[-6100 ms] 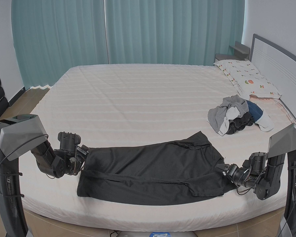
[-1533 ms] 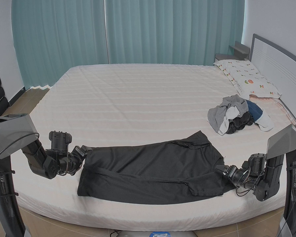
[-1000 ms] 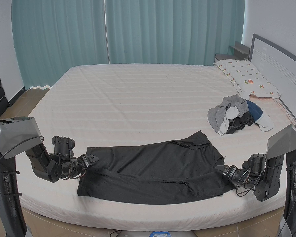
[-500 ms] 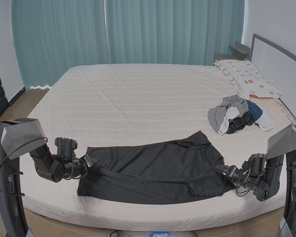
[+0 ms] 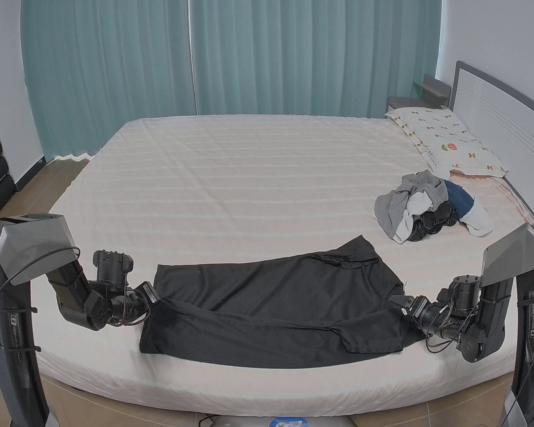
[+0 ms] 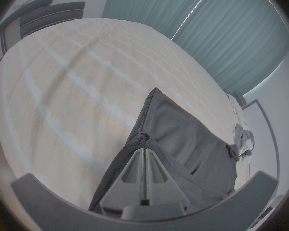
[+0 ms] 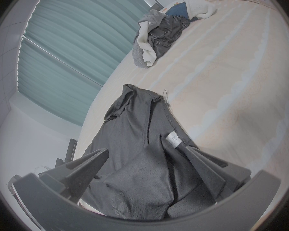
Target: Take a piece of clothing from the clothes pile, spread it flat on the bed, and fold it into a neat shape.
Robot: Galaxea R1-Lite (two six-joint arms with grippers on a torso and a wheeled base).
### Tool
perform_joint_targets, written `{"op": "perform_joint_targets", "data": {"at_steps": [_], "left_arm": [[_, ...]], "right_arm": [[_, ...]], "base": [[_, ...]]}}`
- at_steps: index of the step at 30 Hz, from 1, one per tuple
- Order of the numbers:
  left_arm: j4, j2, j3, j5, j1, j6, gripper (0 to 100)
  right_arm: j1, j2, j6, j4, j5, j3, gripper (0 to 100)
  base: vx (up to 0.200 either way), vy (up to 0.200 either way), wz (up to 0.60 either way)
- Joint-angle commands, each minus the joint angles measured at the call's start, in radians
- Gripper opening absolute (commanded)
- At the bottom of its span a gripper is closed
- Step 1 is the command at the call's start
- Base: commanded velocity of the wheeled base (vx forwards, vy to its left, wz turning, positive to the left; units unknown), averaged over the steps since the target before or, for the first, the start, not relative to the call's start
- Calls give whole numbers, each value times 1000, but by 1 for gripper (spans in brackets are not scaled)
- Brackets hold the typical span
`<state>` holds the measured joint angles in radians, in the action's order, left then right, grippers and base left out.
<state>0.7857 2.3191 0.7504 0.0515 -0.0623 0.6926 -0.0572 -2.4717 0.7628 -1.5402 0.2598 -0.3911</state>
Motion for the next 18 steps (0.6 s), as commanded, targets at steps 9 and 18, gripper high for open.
{"op": "perform_joint_targets", "data": {"at_steps": [9,18], "left_arm": [[-8,-89,-20,5,12,45,0],[-8,-53,20,25,9,45,100]], "right_arm": [[7,40,67,-20,4,14,100],[-4,28,66,-20,6,12,100]], "base": [[0,0,0],[0,0,0]]}}
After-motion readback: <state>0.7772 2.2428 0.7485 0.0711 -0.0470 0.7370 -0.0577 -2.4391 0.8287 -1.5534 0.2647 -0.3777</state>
